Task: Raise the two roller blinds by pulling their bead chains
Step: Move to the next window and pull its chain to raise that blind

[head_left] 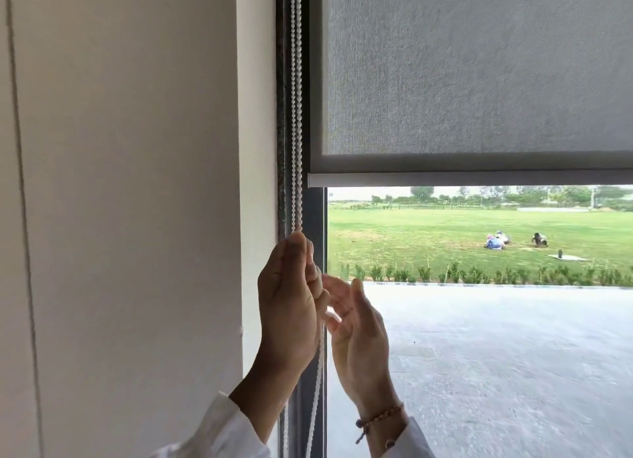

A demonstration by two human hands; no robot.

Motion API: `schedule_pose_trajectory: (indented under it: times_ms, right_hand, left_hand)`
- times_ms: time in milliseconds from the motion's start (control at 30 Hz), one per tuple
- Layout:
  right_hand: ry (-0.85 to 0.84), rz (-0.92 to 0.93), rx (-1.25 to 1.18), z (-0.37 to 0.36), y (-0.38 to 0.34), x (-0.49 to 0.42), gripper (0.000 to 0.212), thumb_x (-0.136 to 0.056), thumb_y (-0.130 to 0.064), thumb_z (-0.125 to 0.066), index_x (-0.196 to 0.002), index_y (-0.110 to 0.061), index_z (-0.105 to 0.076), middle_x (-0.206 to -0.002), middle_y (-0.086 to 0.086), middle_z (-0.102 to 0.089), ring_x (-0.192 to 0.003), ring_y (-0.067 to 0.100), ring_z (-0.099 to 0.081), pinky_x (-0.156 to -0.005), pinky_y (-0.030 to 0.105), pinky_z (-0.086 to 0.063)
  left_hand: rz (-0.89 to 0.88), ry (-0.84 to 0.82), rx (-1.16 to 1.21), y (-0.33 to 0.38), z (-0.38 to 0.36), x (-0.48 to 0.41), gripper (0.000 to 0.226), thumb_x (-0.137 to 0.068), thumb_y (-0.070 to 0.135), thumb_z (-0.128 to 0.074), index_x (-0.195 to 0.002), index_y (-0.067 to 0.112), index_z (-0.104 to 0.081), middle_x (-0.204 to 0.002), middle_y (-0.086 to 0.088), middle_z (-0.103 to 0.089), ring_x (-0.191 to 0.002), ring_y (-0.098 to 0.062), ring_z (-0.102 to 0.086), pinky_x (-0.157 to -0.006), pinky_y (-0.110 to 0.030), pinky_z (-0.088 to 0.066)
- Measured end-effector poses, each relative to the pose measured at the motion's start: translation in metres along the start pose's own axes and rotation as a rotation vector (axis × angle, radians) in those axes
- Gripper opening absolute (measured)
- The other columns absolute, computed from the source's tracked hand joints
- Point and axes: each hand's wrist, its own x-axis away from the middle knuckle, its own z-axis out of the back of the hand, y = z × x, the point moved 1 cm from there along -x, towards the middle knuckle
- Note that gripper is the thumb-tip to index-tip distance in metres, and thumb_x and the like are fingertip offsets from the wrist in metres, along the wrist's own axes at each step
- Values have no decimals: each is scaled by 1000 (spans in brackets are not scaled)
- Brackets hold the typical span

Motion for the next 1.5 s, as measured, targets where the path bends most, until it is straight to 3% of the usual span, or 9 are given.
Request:
schedule_pose_trajectory:
  times_ms: [133, 233, 333, 400, 500, 667, 900, 1233, 1500]
  right_hand:
    - [-8, 38, -70, -24, -54, -42, 23, -84, -32, -56, -90, -14, -69, -81, 2, -71, -85, 21, -65, -79, 35, -51]
    - [-65, 69, -45, -53, -88, -65, 17, -93, -13, -47, -91, -10, -64, -77, 2, -70, -80, 20, -66, -78, 35, -54]
    - [-115, 75, 50, -80, -111, -79, 16, -94, -12, -46, -95, -7, -61, -86, 7, -65, -87, 23, -62, -80, 37, -54]
    - [-125, 54, 58, -92, -119, -82, 19, -95, -11, -44, -104, -1, -57, -83, 8, -62, -71, 18, -61, -62, 28, -54]
    - [-111, 55, -10, -98, -123, -83, 20, -95, -6, -41, -97, -3, -60, -57, 2, -49, -39, 5, -36, -35, 16, -28]
    - [-124, 29, -112, -96, -116, -75, 24, -95, -5, -41, -85, -8, -63, -45, -6, -34, -35, 3, -21, -33, 13, -17]
    - [-107, -14, -132, -88, -98, -57, 24, -94, -7, -44, -81, -9, -64, -44, -7, -33, -34, 2, -23, -33, 12, -18]
    - [-82, 5, -122, -92, -100, -50, 26, -94, -6, -44, -79, -11, -64, -44, -7, -33, -35, 3, -22, -34, 12, -18]
    - [-69, 46, -133, -94, -96, -56, 23, -95, -6, -43, -87, -10, -64, -49, -5, -43, -38, 2, -28, -35, 14, -22]
  left_hand:
    - [55, 31, 12, -3, 3, 3, 45, -94, 22, -37, -50, 22, -41, -39, 11, -28, -35, -3, -18, -34, -13, -15]
    - [81, 72, 10, -6, 3, 7, 41, -94, 21, -40, -54, 20, -36, -40, 11, -26, -37, -4, -15, -36, -13, -13]
    - [71, 67, -27, -9, 1, 10, 40, -94, 23, -41, -58, 20, -24, -42, 10, -24, -41, -6, -12, -35, -14, -15]
    - [35, 53, -49, -10, 1, 10, 40, -94, 22, -41, -58, 19, -24, -42, 11, -23, -40, -5, -12, -37, -14, -14]
    - [-41, 24, -86, -11, 2, 10, 38, -87, 30, -48, -57, 18, -29, -43, 12, -25, -40, -3, -15, -38, -14, -16]
    - [-95, -4, -224, -18, 12, 16, 41, -86, 38, -51, -48, 29, -37, -43, 14, -30, -42, -4, -20, -41, -15, -22]
    - [30, 52, -249, -28, 26, 36, 46, -87, 42, -48, -51, 22, -29, -43, 8, -23, -39, -4, -16, -37, -16, -19]
    - [26, 55, -277, -22, 27, 41, 36, -76, 41, -46, -52, 20, -28, -43, 7, -23, -40, -5, -16, -37, -16, -19]
    - [16, 0, -190, -18, 29, 31, 44, -89, 37, -49, -59, 9, -33, -40, 13, -26, -36, 0, -18, -35, -12, -20]
